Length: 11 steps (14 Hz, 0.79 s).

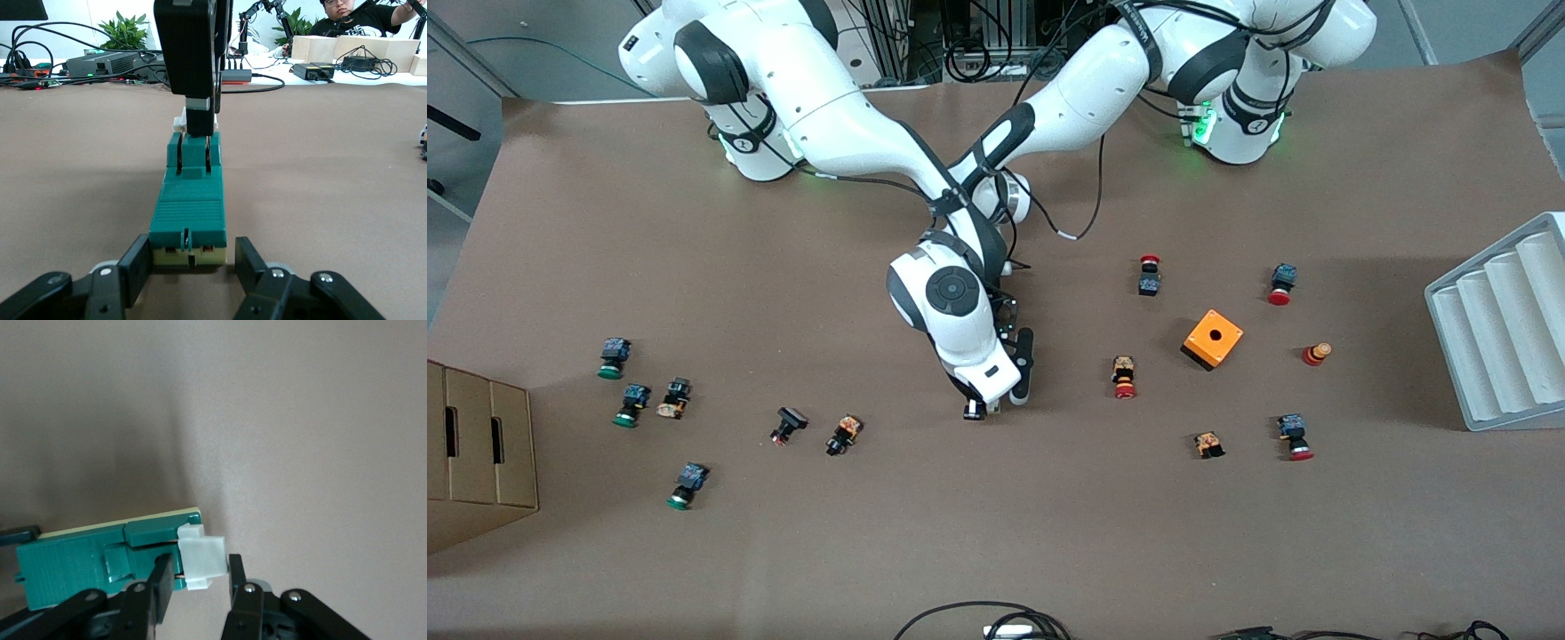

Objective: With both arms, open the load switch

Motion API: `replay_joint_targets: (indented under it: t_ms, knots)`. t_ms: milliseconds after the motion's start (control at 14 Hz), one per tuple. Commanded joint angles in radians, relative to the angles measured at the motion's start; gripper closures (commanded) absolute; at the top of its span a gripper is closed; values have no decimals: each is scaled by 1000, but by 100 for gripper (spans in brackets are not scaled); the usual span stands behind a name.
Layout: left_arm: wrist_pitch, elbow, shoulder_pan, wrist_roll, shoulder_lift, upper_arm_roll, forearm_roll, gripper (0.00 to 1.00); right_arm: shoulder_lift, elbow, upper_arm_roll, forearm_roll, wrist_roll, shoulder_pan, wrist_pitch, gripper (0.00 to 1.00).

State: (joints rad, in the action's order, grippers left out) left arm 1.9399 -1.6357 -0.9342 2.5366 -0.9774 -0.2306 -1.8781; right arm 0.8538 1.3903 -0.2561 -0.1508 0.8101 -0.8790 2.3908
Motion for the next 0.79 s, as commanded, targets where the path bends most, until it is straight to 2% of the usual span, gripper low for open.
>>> replay_joint_targets:
  t_ms: [0,714]
  knots:
    - [11,17,2,24,-29,10,-7,42,-16,42,6,4,-14,-23,19,60]
    - [11,16,2,25,-29,10,-7,42,-24,47,6,8,-12,-31,16,61]
